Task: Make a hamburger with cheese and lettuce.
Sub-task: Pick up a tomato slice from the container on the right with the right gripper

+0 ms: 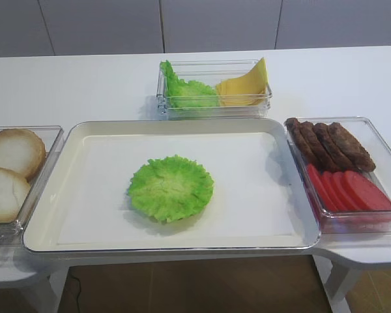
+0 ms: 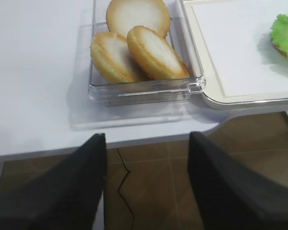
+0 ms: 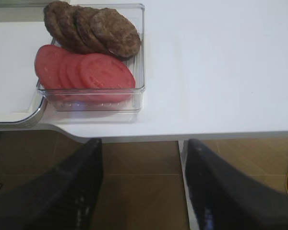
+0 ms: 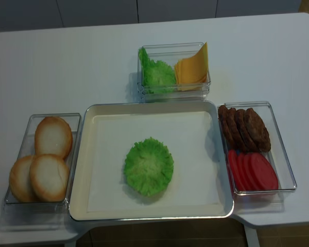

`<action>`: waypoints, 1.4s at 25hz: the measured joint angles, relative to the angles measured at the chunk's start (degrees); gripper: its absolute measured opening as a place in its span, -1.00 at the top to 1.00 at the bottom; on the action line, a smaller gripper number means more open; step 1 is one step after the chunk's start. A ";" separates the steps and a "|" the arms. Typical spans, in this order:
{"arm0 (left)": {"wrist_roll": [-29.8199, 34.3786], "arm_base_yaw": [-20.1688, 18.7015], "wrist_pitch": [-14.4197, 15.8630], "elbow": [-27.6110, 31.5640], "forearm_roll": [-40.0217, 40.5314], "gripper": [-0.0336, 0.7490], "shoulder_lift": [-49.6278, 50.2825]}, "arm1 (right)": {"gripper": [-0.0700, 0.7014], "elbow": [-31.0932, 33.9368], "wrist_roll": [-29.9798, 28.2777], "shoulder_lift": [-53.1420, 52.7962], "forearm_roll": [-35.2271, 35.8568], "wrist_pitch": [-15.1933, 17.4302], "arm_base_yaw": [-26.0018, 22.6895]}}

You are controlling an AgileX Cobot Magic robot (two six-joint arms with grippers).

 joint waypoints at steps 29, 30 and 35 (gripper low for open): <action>0.00 0.00 0.00 0.00 0.00 -0.11 0.00 | -0.30 0.00 -0.34 0.00 0.00 0.00 0.00; 0.00 0.00 0.00 0.00 0.00 -0.11 0.00 | -0.30 0.00 -0.34 0.00 0.00 0.00 0.00; 0.00 0.00 0.00 0.00 0.00 -0.11 0.00 | -0.29 0.00 -0.34 0.00 0.00 0.00 0.00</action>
